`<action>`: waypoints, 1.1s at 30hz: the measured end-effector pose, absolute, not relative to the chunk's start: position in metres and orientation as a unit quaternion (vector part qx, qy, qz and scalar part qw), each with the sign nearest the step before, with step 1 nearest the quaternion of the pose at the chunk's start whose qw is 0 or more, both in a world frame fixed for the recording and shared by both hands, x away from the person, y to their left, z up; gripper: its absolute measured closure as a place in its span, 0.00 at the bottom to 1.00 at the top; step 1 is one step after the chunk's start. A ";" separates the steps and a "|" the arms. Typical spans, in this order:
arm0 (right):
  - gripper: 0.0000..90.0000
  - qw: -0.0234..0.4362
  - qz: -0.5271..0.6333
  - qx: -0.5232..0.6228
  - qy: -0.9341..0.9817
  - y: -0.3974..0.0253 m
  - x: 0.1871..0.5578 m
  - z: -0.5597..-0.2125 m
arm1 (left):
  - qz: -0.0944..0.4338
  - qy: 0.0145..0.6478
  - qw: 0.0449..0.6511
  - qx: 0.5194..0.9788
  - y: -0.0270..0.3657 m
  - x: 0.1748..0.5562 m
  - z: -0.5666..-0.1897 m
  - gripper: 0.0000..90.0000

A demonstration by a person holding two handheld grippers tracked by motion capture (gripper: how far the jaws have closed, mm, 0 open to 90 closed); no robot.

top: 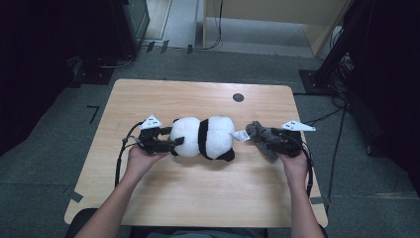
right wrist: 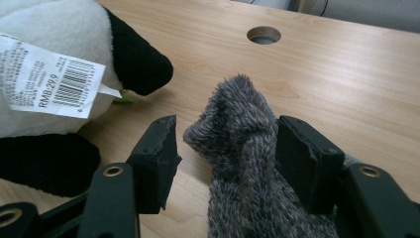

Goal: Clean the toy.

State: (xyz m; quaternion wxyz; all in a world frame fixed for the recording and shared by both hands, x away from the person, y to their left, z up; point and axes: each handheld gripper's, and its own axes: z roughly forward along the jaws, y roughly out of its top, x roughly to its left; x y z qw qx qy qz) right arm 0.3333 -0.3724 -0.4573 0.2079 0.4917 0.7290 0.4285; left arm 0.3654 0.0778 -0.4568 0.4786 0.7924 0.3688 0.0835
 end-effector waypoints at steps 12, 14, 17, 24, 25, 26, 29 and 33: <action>0.49 0.247 0.412 0.520 0.706 -0.380 0.338 -0.481 | 0.085 0.368 0.484 0.789 0.078 0.365 -0.458 0.30; 0.50 0.249 0.407 0.525 0.705 -0.379 0.341 -0.487 | 0.084 0.369 0.485 0.789 0.078 0.365 -0.459 0.30; 0.51 0.248 0.404 0.532 0.702 -0.378 0.345 -0.493 | 0.086 0.368 0.483 0.790 0.078 0.365 -0.459 0.30; 0.54 0.237 0.377 0.548 0.708 -0.374 0.354 -0.511 | 0.086 0.367 0.485 0.789 0.078 0.365 -0.459 0.31; 0.54 0.235 0.375 0.551 0.707 -0.373 0.355 -0.514 | 0.087 0.367 0.485 0.789 0.078 0.365 -0.459 0.31; 0.53 0.234 0.375 0.552 0.707 -0.373 0.356 -0.517 | 0.087 0.367 0.485 0.789 0.078 0.365 -0.459 0.31; 0.51 0.234 0.379 0.553 0.705 -0.373 0.359 -0.521 | 0.088 0.366 0.486 0.789 0.077 0.365 -0.460 0.31; 0.52 0.242 0.358 0.537 0.725 -0.371 0.360 -0.522 | 0.087 0.365 0.486 0.789 0.078 0.366 -0.460 0.31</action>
